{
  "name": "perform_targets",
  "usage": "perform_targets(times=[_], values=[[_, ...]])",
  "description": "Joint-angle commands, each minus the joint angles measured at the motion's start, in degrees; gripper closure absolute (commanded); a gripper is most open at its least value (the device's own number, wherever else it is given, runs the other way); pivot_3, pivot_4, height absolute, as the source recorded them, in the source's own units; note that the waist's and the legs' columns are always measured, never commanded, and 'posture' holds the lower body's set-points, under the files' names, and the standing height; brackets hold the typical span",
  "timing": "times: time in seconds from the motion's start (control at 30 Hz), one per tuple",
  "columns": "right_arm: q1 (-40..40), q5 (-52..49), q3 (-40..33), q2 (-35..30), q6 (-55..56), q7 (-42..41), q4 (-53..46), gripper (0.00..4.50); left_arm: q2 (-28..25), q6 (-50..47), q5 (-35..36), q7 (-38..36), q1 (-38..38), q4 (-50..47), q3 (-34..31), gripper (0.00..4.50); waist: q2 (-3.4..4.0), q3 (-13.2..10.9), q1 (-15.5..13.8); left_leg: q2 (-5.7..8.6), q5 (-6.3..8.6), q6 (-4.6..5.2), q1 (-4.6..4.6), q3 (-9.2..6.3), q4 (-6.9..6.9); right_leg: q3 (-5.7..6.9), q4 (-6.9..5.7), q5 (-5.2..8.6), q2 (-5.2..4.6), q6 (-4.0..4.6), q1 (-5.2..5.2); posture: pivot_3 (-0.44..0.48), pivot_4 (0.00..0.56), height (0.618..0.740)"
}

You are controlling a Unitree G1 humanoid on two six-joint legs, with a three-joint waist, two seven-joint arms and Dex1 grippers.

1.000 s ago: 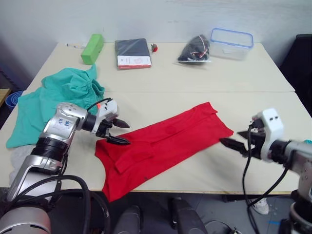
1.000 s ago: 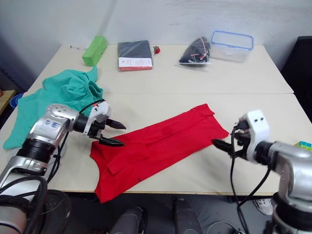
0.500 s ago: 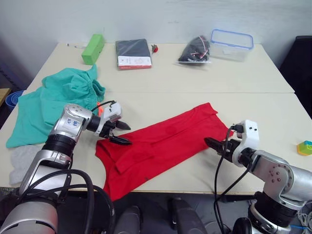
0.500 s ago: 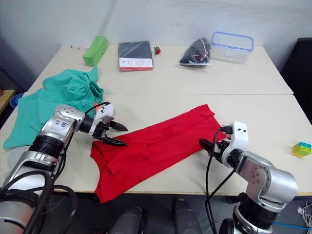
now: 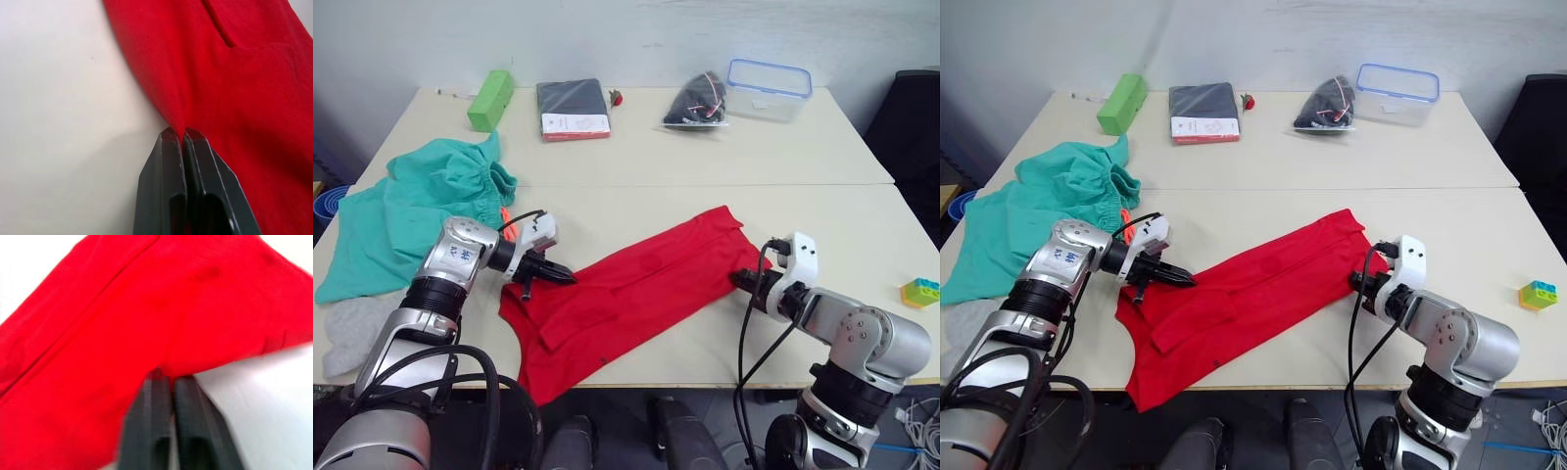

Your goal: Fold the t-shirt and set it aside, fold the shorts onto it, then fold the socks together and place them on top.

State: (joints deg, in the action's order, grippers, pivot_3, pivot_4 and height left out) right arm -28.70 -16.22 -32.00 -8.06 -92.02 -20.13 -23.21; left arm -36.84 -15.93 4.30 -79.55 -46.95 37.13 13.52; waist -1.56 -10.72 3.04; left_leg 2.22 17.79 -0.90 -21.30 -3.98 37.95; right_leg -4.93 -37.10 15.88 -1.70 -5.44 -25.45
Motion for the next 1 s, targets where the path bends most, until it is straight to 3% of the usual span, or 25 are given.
perform_targets(times=[0.03,0.27,0.5,0.77,0.87,1.0], values=[[-3.46,-2.54,0.92,-2.55,2.75,-1.47,3.3,4.47,-0.57,-2.75,0.77,3.34,2.67,-5.38,-2.33,4.5,0.01,0.0,-0.01,0.0,0.0,0.0,0.0,-0.01,0.0,0.01,0.0,0.0,-0.01,0.0,0.0,0.0,0.15,0.74],[-8.08,-2.56,10.03,-7.73,14.09,-3.67,20.44,4.47,-2.4,-12.54,3.94,8.43,12.45,-23.8,-6.3,4.5,0.02,0.0,0.31,-0.02,0.0,0.0,-0.04,-0.06,-0.06,-0.08,0.11,0.0,-0.02,0.0,-0.01,0.0,0.15,0.74],[-25.69,3.05,21.67,-10.01,38.34,-8.89,54.93,4.47,-1.61,-26.03,7.91,19.44,27.8,-47.38,-10.3,4.5,0.04,-0.02,1.82,-0.05,-0.01,0.02,0.06,0.09,-0.1,-0.12,0.07,-0.02,0.03,-0.03,0.0,0.0,0.15,0.74],[-39.5,7.57,26.71,-8.25,58.19,-12.85,80.58,4.47,0.43,-35.85,14.1,27.45,38.32,-66.48,-9.12,4.5,0.04,-0.02,1.87,-0.03,0.0,0.02,0.0,0.07,-0.23,-0.11,0.28,-0.01,0.0,-0.01,0.0,0.0,0.15,0.74],[-42.04,8.45,26.87,-8.15,62.75,-13.58,86.54,4.47,0.81,-37.25,14.57,29.86,40.21,-69.96,-7.22,4.5,0.05,-0.02,1.85,-0.05,0.0,0.01,0.0,0.04,-0.28,-0.13,0.3,-0.01,0.02,-0.01,0.0,0.0,0.15,0.74],[-42.35,11.51,29.4,-9.6,66.59,-16.1,89.6,4.47,2.0,-37.99,14.19,33.94,38.97,-67.66,-7.79,4.5,0.05,-0.03,1.64,-0.05,-0.03,-0.03,0.01,-0.03,-0.22,-0.1,0.23,-0.01,0.04,0.0,0.01,0.0,0.15,0.74]])
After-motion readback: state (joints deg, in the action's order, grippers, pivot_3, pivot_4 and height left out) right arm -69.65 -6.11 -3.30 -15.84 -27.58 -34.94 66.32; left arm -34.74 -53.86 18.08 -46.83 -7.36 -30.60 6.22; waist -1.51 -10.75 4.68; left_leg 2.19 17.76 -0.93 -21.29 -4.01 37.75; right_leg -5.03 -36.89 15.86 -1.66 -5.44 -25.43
